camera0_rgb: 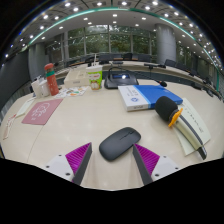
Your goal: Arrange mouse
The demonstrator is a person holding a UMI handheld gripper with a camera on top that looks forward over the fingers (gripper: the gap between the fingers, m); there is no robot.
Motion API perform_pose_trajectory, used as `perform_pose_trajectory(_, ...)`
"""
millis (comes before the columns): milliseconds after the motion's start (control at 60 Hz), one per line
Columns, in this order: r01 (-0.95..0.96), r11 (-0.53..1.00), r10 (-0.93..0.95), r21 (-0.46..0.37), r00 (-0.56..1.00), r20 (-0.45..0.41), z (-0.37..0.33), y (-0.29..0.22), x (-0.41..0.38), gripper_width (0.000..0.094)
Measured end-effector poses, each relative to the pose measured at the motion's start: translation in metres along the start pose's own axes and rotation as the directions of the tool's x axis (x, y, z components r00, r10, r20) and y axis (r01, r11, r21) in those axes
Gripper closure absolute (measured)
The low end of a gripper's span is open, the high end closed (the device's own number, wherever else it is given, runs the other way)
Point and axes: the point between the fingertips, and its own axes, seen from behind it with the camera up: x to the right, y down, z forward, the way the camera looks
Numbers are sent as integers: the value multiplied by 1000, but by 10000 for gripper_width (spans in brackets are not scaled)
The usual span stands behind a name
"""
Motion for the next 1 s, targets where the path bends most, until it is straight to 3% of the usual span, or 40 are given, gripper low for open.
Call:
perform_pose_trajectory(217, -19, 1000, 19, -2, 1000, -17, 32, -21, 3, 143)
perform_pose_trajectory(367, 17, 1000, -17, -7, 997, -75, 45, -26, 9, 309)
perform_pose_trajectory(450, 8, 1000, -8, -5, 996, -86, 50, -30, 10, 450)
perform_pose_trajectory(833, -54, 997, 45, -54, 987, -151, 51, -35, 7, 592)
perform_pose_trajectory(1000, -49, 996, 60, 68, 982, -178, 18, -118, -40, 592)
